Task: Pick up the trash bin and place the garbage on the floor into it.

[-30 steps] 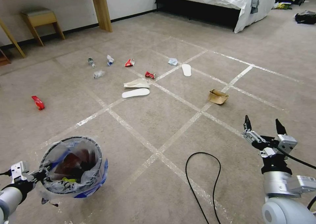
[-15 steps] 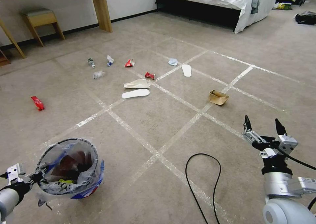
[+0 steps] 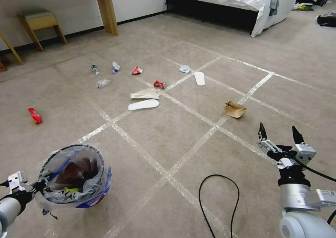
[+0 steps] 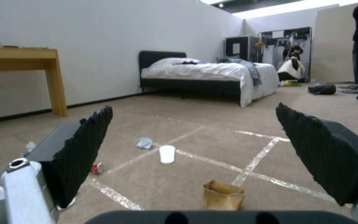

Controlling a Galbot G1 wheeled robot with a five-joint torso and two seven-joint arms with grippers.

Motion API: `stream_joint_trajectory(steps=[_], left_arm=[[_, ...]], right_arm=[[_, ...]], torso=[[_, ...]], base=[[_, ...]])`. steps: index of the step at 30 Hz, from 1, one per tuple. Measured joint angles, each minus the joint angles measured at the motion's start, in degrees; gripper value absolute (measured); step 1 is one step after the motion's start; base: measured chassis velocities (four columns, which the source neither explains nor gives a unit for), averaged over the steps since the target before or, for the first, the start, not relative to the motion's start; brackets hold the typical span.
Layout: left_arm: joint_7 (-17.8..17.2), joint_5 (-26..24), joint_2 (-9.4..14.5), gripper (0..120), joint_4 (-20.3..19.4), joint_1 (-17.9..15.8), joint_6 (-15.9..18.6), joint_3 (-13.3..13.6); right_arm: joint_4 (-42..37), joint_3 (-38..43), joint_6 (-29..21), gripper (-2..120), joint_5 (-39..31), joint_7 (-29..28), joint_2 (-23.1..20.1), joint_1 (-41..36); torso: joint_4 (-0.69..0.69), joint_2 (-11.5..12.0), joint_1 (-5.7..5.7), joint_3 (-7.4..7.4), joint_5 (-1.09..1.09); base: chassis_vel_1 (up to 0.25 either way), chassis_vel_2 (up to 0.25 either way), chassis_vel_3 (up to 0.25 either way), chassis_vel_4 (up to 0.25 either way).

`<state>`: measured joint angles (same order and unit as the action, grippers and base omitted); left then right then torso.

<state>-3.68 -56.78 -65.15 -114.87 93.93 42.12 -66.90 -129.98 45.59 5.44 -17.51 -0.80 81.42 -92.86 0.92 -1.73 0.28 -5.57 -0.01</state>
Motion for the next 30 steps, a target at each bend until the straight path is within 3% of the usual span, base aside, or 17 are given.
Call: stream_joint_trajectory(steps=[16,30], left_arm=[[5.14,2.86,-0.33,1,1.58,-0.19,0.0,-1.06],[5.2,2.64,-0.36,1,1.82,-0.24,0.01,-1.05]], right_arm=[[-0.05,-0.37,0.82,100,0.44,0.25,0.15,-0.46],[-0.17,-0.29,0.86,100,0.69,0.28,0.21,-0.88]], torso=[[-0.01,0.0,0.0,0.0,0.01],[0.0,0.0,0.0,0.0,0.01]], base=[[-0.039,0.036,0.038,-0.034],[0.0,0.0,0.0,0.0]])
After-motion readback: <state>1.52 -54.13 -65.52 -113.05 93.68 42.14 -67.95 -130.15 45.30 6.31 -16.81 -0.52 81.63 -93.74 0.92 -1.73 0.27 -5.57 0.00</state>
